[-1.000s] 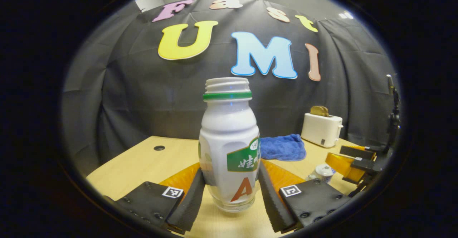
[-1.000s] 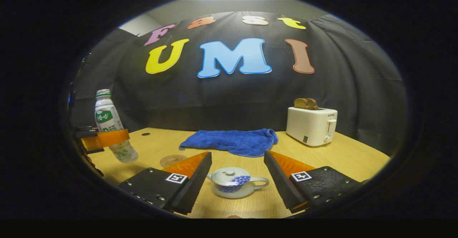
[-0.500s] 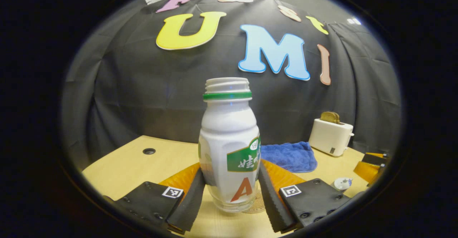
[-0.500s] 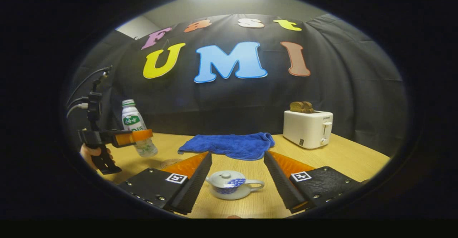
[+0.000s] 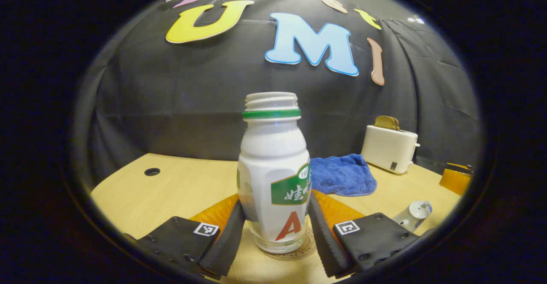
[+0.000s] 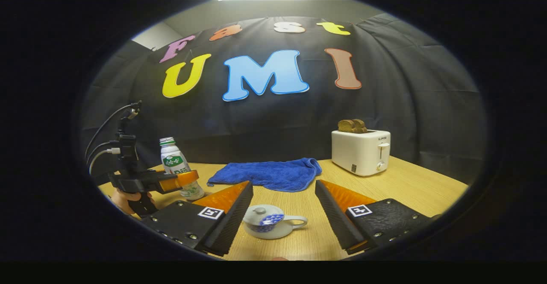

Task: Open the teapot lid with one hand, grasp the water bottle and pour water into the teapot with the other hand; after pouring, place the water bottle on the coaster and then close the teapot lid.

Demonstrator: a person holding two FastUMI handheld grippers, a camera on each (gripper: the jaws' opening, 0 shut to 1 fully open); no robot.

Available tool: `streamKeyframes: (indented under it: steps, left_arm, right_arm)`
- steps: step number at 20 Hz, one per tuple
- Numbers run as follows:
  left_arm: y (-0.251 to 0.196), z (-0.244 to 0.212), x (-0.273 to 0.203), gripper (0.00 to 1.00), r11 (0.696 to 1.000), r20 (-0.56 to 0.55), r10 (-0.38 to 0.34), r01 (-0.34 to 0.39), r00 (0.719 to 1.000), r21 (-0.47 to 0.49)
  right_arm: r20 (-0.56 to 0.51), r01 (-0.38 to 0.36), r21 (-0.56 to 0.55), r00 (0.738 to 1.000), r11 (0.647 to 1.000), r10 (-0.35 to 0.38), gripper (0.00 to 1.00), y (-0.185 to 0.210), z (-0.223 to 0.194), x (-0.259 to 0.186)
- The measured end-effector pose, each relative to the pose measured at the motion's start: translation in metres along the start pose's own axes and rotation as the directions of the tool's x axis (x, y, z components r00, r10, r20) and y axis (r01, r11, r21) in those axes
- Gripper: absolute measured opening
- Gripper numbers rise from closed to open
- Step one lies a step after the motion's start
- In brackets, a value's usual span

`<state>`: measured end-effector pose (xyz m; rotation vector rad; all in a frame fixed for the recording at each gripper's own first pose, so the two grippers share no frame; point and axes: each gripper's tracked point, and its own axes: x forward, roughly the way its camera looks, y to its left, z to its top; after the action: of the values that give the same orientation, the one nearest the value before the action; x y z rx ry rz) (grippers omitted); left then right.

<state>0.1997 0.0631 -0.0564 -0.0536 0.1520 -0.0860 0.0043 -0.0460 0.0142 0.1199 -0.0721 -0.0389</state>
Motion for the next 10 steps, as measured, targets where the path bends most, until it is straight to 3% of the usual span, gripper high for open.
streamKeyframes:
  steps: [2,3,6,7,10]
  left_arm:
    - [-0.001,-0.003,0.002,0.83,1.0,-0.002,0.003,-0.003,1.0,0.005]
    - [-0.003,-0.003,0.002,0.89,1.0,0.0,-0.004,0.004,1.0,0.002]
    - [-0.004,-0.005,0.005,0.89,1.0,-0.003,-0.003,0.003,1.0,0.005]
    - [-0.006,-0.008,0.005,0.8,1.0,-0.011,-0.013,0.013,1.0,-0.004]
    - [-0.005,-0.015,0.004,1.0,1.0,-0.028,-0.007,0.007,1.0,-0.014]
  right_arm:
    - [0.001,0.004,0.0,1.0,1.0,-0.004,0.9,-0.001,0.0,-0.001]
    - [0.0,0.006,0.0,1.0,1.0,-0.006,0.9,-0.002,0.0,-0.001]
    - [-0.003,0.008,0.005,1.0,1.0,-0.008,0.9,-0.003,-0.001,0.0]
    - [-0.003,0.01,0.005,1.0,1.0,-0.01,0.9,-0.004,-0.001,0.001]
    - [-0.012,0.012,0.003,1.0,1.0,-0.012,0.9,-0.004,-0.004,0.003]
